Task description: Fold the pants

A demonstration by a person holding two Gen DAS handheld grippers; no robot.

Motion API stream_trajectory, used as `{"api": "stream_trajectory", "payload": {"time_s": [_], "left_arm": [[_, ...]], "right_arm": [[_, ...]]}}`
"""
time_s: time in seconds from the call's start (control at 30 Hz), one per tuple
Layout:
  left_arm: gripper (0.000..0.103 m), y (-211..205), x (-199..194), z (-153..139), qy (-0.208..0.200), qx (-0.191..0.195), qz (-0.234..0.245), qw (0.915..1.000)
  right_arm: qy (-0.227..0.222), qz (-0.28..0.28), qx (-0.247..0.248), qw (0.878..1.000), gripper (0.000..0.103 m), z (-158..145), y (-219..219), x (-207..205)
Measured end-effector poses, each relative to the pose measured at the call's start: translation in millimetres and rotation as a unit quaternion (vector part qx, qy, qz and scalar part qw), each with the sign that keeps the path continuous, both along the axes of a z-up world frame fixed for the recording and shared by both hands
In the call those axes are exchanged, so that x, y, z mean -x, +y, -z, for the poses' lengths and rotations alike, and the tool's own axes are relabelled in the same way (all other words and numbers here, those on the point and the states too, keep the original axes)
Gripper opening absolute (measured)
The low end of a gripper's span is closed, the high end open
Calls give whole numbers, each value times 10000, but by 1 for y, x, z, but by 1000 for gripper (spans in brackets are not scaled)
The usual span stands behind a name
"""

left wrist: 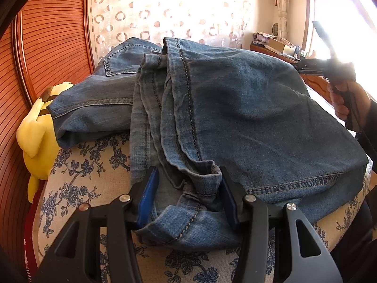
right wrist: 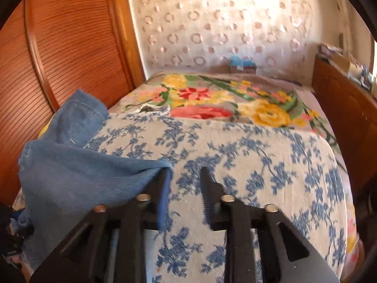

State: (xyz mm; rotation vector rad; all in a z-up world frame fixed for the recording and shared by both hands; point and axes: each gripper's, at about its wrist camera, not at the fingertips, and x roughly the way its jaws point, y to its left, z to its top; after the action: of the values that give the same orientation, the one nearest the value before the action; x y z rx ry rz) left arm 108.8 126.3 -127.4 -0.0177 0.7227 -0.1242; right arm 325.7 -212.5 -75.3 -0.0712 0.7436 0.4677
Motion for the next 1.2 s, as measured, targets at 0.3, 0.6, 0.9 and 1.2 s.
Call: {"api": "stream_trajectory", "payload": {"time_s": [0.3, 0.6, 0.9, 1.2], "left_arm": [[51, 4, 4, -8, -68, 98, -56, 9999], [51, 5, 17, -27, -232, 136, -115, 9996], [51, 19, 16, -19, 16, 282, -260, 9993], [60, 20, 12, -11, 143, 343, -335, 9987]], "right_arm": [[21, -230, 119, 9997, 45, -3, -20, 74], [419, -740, -27, 9964, 51, 12, -16, 144], [745, -610, -173, 9952, 55, 28, -25, 185], [794, -559, -239, 9950, 56, 33, -24, 205]]}}
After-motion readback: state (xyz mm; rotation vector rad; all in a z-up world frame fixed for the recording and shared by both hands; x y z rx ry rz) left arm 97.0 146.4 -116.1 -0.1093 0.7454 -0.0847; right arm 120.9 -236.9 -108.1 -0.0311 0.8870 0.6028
